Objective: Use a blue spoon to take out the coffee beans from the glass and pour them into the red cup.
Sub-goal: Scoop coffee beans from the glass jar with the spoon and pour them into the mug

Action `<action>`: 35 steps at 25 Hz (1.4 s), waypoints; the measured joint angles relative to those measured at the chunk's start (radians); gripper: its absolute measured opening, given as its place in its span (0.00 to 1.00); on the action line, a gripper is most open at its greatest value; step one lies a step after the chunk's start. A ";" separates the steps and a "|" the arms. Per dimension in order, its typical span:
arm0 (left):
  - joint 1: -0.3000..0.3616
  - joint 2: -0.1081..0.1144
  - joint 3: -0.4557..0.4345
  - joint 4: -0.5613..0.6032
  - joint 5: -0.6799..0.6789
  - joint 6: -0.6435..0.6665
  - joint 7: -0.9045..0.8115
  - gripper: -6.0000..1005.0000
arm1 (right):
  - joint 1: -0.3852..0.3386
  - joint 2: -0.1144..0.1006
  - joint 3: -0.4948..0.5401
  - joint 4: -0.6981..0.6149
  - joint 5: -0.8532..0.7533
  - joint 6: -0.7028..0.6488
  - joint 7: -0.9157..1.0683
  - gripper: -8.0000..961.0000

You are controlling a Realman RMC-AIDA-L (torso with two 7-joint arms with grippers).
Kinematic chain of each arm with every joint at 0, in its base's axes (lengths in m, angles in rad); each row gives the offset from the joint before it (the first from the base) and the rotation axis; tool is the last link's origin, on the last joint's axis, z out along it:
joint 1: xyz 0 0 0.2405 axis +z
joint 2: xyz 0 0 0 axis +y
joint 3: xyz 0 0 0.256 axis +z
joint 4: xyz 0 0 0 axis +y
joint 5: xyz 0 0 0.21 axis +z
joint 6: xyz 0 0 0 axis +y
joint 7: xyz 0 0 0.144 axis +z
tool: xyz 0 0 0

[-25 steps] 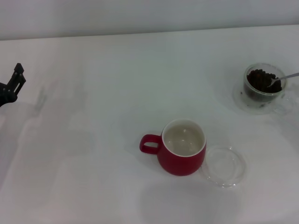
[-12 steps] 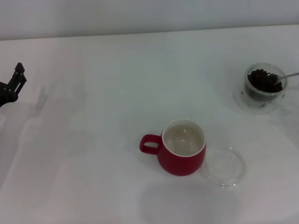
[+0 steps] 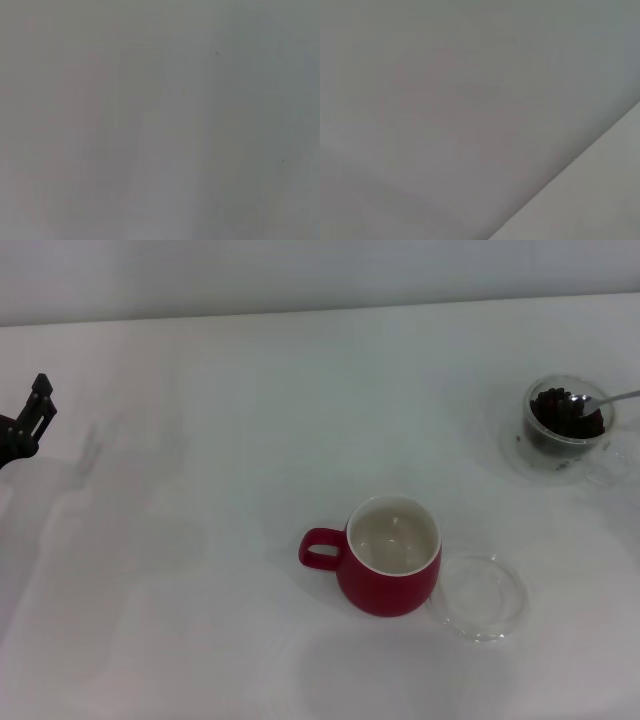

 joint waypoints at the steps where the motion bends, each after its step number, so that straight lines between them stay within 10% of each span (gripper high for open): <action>1: 0.000 0.000 0.000 0.000 0.000 0.000 0.000 0.73 | 0.001 -0.002 0.000 0.000 0.001 0.000 0.007 0.16; 16: 0.000 0.000 0.000 -0.002 0.001 0.000 0.000 0.73 | 0.003 -0.018 -0.005 0.026 -0.003 0.016 0.117 0.16; 26: 0.007 -0.002 0.000 -0.006 0.002 0.000 0.000 0.73 | 0.026 -0.072 0.000 0.162 0.027 0.048 0.160 0.16; 35: 0.013 -0.003 0.000 -0.002 0.001 0.000 0.000 0.73 | 0.033 -0.063 -0.002 0.166 0.028 0.109 0.193 0.16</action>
